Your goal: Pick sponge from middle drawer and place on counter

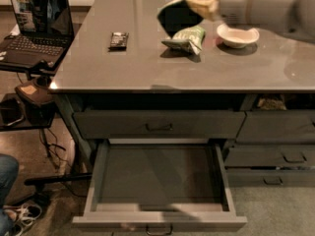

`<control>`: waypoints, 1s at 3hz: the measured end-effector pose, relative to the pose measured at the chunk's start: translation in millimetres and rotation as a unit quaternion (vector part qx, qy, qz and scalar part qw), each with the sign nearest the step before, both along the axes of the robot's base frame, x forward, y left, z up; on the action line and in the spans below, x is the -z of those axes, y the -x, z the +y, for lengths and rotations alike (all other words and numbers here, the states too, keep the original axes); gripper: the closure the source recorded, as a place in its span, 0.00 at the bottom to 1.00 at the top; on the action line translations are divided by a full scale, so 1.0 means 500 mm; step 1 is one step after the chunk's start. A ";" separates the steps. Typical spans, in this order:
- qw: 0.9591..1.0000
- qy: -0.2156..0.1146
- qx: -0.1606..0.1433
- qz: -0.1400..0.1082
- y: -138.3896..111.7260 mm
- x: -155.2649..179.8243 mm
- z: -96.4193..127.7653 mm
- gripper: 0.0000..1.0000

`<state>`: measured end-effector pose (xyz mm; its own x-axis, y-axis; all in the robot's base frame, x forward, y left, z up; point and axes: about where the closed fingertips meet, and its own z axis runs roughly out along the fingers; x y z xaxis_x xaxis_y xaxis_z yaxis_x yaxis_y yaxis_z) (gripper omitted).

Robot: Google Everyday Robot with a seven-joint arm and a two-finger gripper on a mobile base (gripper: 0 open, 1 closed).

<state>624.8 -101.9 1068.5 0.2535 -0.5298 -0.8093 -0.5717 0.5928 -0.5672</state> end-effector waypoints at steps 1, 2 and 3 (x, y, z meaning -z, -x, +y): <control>1.000 0.002 -0.026 -0.001 -0.007 0.000 0.067 1.00; 1.000 0.001 -0.025 0.000 -0.007 0.002 0.065 1.00; 0.998 -0.024 -0.037 0.052 -0.065 0.106 0.102 1.00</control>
Offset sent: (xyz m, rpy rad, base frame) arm 0.0102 0.0366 -0.0133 0.0196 0.0255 0.0589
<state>657.2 -50.7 1015.5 0.2030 -0.4735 -0.8571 -0.6690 0.5721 -0.4745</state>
